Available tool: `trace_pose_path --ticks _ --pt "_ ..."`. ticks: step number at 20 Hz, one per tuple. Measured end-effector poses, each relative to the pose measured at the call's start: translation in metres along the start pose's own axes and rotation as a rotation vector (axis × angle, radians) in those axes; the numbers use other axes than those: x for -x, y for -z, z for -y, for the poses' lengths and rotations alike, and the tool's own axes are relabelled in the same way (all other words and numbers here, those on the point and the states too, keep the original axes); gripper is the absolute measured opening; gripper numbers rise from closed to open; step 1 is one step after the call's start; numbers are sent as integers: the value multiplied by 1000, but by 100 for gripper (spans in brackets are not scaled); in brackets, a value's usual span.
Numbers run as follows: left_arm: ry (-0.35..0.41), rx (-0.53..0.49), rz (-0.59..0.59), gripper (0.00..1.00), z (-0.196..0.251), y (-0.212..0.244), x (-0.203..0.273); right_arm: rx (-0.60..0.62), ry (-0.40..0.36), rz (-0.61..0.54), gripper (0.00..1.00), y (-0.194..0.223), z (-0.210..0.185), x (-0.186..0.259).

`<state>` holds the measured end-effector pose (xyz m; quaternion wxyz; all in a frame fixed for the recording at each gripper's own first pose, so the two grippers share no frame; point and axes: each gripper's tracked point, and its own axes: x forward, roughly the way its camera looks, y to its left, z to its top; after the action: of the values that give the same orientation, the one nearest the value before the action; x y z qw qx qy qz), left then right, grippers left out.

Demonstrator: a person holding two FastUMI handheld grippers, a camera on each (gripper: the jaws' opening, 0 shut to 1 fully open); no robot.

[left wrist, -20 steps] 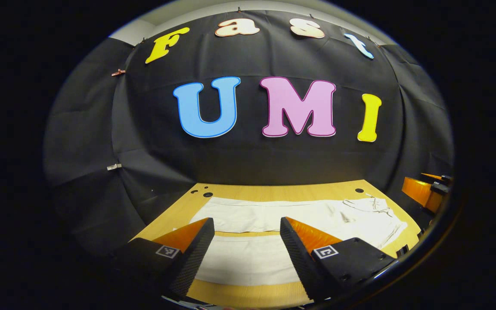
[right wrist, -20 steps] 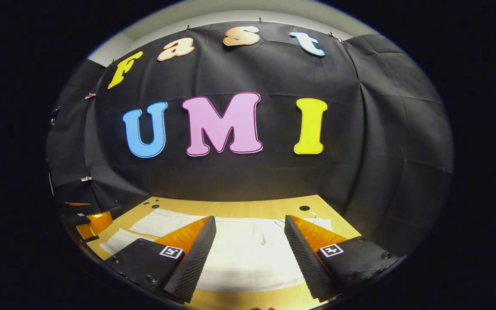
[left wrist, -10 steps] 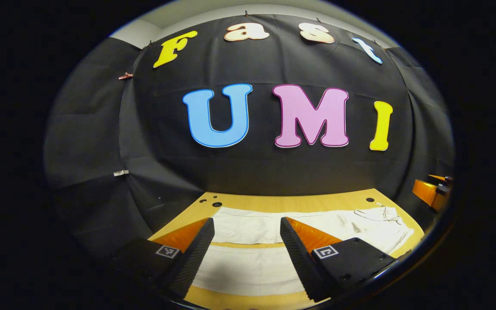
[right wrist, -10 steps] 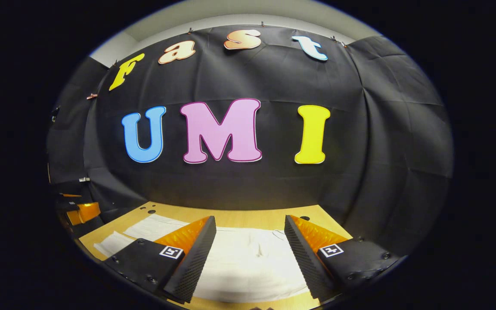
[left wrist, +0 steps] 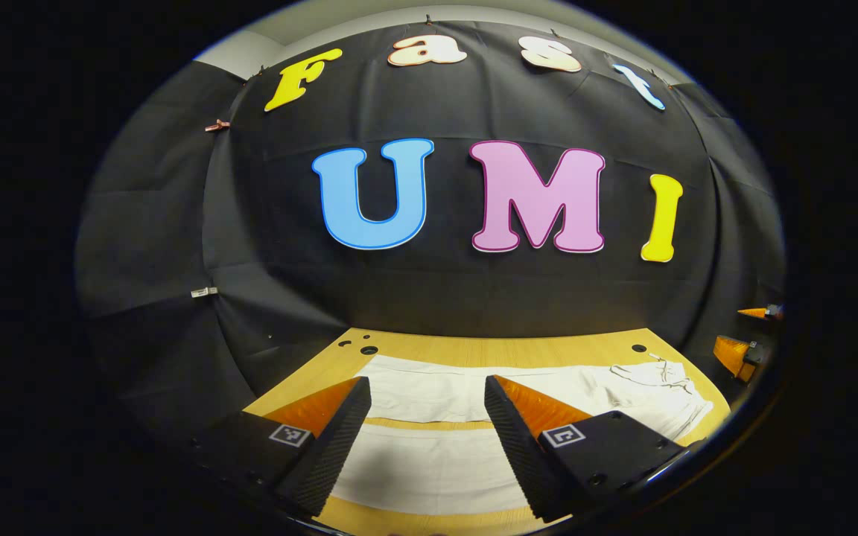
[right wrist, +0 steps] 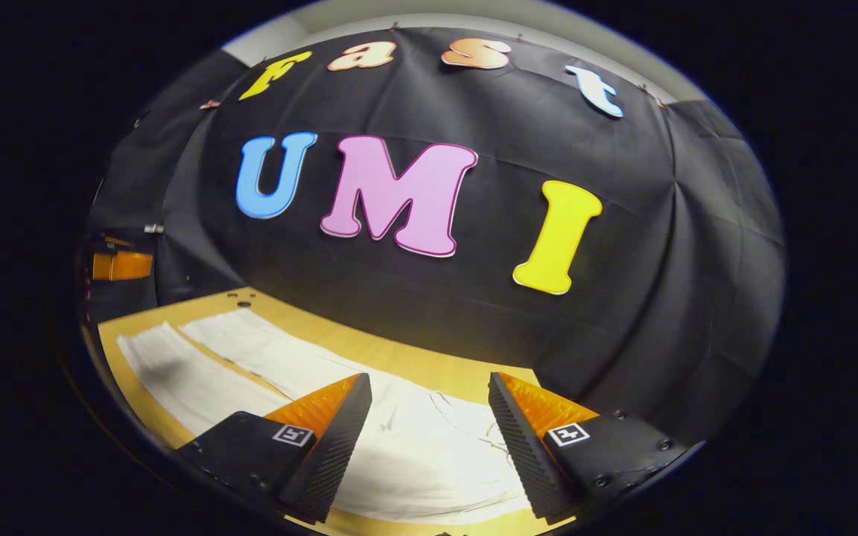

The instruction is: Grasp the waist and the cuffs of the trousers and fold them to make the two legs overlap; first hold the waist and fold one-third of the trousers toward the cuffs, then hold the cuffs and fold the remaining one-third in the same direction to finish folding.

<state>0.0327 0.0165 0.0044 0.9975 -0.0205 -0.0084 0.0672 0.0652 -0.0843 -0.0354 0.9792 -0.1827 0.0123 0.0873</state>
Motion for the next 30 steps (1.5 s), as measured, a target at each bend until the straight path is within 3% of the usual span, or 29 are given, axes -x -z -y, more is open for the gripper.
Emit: trace_pose_path --ticks 10,16,20,26,30 --pt "-73 -27 -68 97 -9 30 9 404 -185 -155 98 107 51 4" --pt "-149 18 -147 97 -21 61 18 593 -330 -263 98 187 46 25" --pt "-182 -6 -179 97 -30 69 23 699 -423 -323 98 230 49 39" --pt "-224 -15 -215 97 -40 81 30 823 -476 -387 98 274 64 40" --pt "-249 -36 -235 96 -40 85 32 893 -468 -337 96 274 66 25"
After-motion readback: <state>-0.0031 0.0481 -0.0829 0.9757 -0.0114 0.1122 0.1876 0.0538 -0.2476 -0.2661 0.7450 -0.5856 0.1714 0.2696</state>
